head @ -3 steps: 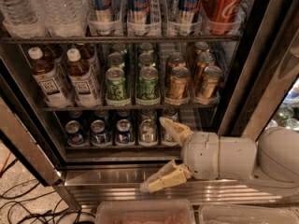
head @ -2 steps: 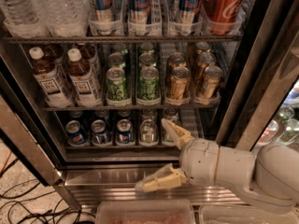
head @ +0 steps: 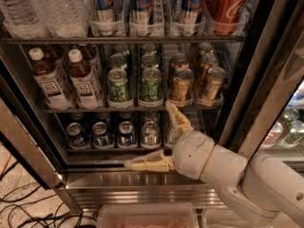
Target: Pick green can from middle shelf of fridge
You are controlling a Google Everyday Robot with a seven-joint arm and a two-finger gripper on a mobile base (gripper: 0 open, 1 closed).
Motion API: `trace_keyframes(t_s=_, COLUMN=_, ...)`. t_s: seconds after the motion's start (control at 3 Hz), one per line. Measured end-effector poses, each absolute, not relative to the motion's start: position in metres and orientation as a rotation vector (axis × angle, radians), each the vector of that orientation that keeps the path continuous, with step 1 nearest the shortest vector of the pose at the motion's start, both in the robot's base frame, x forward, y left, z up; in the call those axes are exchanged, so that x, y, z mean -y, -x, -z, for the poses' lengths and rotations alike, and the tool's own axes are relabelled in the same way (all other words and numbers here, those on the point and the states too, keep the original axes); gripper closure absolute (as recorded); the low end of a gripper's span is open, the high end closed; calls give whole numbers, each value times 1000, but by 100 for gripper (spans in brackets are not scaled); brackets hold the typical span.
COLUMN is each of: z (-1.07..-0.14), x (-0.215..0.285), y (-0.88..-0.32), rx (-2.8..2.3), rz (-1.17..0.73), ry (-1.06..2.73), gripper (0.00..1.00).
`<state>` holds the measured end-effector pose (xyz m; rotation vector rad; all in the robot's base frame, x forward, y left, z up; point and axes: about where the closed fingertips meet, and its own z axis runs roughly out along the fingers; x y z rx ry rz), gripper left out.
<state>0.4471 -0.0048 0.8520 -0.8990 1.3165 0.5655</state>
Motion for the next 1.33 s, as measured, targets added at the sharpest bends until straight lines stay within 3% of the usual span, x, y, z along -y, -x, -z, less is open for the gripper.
trace_keyframes(t_s=1.33, z=-844, x=28, y=-485, rx=-1272, rz=-526, ry=525, gripper=0)
